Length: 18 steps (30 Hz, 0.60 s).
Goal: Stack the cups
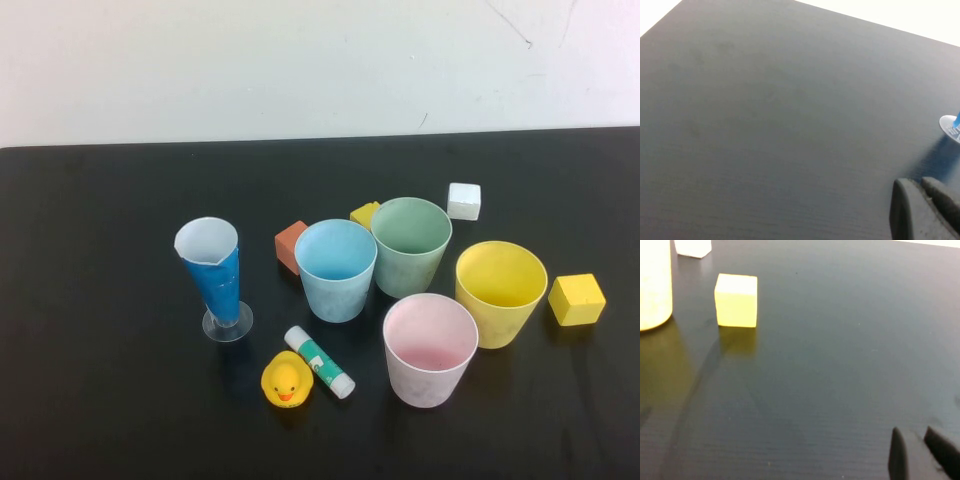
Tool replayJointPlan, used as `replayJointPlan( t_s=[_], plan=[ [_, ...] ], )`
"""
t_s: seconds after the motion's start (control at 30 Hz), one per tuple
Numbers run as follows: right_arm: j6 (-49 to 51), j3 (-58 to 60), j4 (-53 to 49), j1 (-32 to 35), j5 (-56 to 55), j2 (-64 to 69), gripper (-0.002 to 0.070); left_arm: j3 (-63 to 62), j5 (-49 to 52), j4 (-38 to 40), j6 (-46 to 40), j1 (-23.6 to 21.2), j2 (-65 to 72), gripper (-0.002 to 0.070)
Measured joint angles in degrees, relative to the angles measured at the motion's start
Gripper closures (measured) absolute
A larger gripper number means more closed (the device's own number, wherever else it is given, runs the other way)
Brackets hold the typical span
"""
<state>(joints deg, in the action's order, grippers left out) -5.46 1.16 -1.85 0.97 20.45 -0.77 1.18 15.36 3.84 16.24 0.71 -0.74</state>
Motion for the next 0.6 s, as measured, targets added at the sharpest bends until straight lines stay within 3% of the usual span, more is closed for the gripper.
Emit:
replayJointPlan(
  t_s=[0.47, 0.6],
  plan=[
    [0.4, 0.2, 0.4, 0.0, -1.8, 0.0, 0.0612, 0.0, 0.0, -0.1, -0.4, 0.0, 0.0, 0.0677],
    [6.4, 0.5, 8.7, 0.0, -4.3, 0.0, 0.0612, 0.0, 0.0, 5.3, 4.0, 0.0, 0.0, 0.0677]
  ],
)
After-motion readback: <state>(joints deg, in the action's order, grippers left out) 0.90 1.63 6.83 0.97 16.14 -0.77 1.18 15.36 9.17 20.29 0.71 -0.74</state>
